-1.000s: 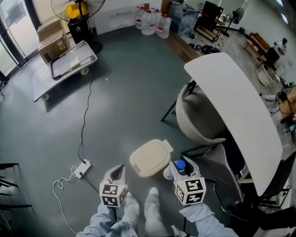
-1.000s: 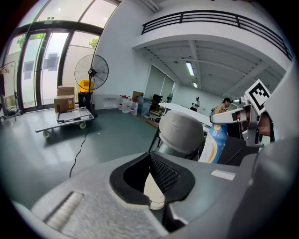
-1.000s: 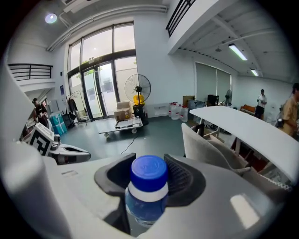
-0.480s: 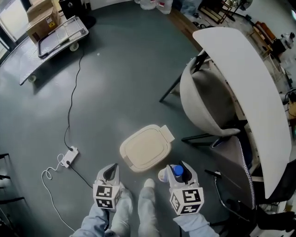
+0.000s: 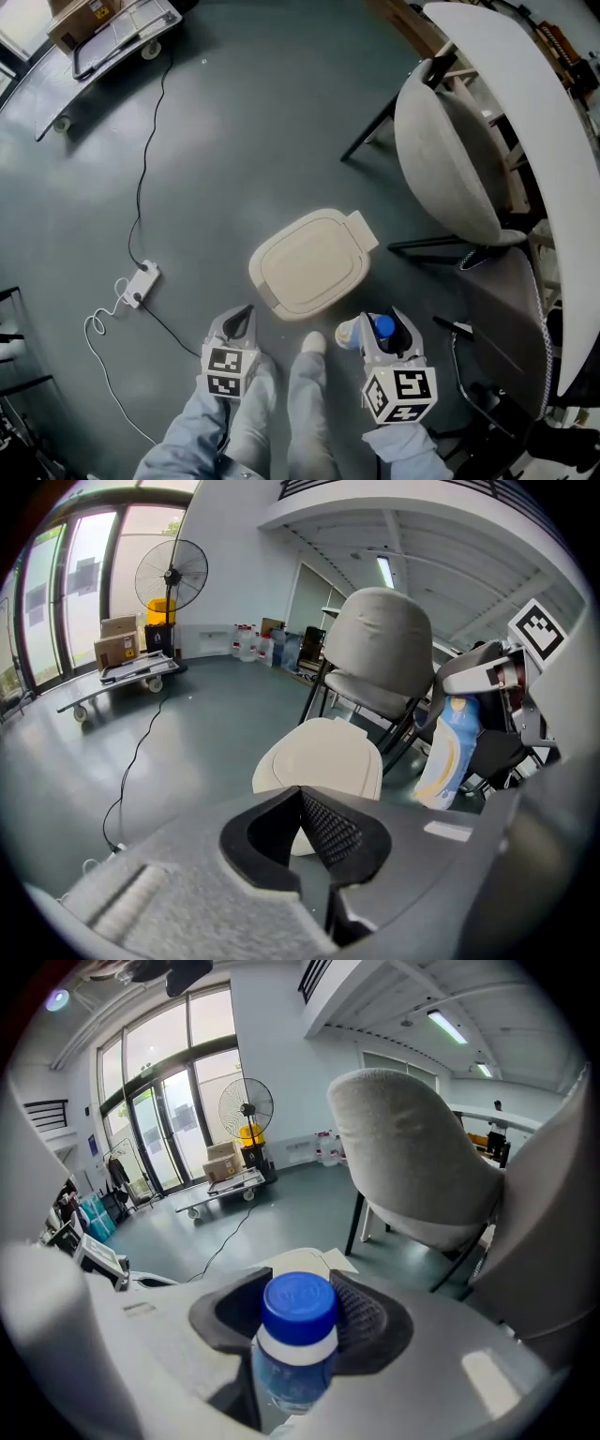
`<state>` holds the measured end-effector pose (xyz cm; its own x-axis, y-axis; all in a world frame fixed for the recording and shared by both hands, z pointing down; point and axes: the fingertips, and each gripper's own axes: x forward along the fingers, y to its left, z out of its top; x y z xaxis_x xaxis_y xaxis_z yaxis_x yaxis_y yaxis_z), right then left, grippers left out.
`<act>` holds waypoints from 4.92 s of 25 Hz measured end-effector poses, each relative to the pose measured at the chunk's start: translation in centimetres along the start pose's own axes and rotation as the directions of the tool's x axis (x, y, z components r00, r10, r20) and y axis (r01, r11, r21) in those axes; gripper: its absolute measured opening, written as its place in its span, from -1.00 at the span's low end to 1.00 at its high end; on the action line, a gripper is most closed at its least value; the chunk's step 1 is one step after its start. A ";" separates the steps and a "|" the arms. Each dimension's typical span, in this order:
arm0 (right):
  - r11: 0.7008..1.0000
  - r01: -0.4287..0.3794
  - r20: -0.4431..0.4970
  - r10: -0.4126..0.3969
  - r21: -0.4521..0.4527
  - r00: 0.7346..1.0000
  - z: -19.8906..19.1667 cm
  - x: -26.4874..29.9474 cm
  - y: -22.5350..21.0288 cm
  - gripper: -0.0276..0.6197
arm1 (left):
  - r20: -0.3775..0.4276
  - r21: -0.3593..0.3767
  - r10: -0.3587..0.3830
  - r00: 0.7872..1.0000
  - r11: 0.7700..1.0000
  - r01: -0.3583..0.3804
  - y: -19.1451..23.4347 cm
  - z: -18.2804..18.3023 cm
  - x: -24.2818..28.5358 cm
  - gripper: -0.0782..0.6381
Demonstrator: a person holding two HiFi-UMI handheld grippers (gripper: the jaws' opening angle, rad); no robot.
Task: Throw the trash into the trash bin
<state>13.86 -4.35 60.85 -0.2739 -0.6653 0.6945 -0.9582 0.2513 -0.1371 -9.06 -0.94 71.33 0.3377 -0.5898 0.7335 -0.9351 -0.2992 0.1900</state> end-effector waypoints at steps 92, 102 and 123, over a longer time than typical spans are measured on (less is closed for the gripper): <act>0.999 -0.045 0.106 0.045 -0.007 0.993 1.8 10.0 7.4 -0.32 | 0.016 -0.063 0.095 0.995 0.994 -0.094 7.6 3.1 -3.6 -0.76; 0.999 -0.011 -0.010 0.011 -0.042 1.000 -3.4 18.6 7.1 -0.32 | -0.015 -0.094 0.122 0.992 0.988 -0.123 11.7 2.4 -2.4 -0.76; 1.000 0.013 -0.028 -0.014 -0.025 1.000 -3.8 22.5 5.2 -0.12 | -0.044 -0.138 0.132 0.990 0.981 -0.137 12.3 0.7 -0.6 -0.76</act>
<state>3.08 -15.35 78.47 -0.2580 -0.6490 0.7157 -0.9593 0.2601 -0.1100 -20.69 -4.78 72.71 0.2064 -0.5904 0.7803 -0.9783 -0.1093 0.1761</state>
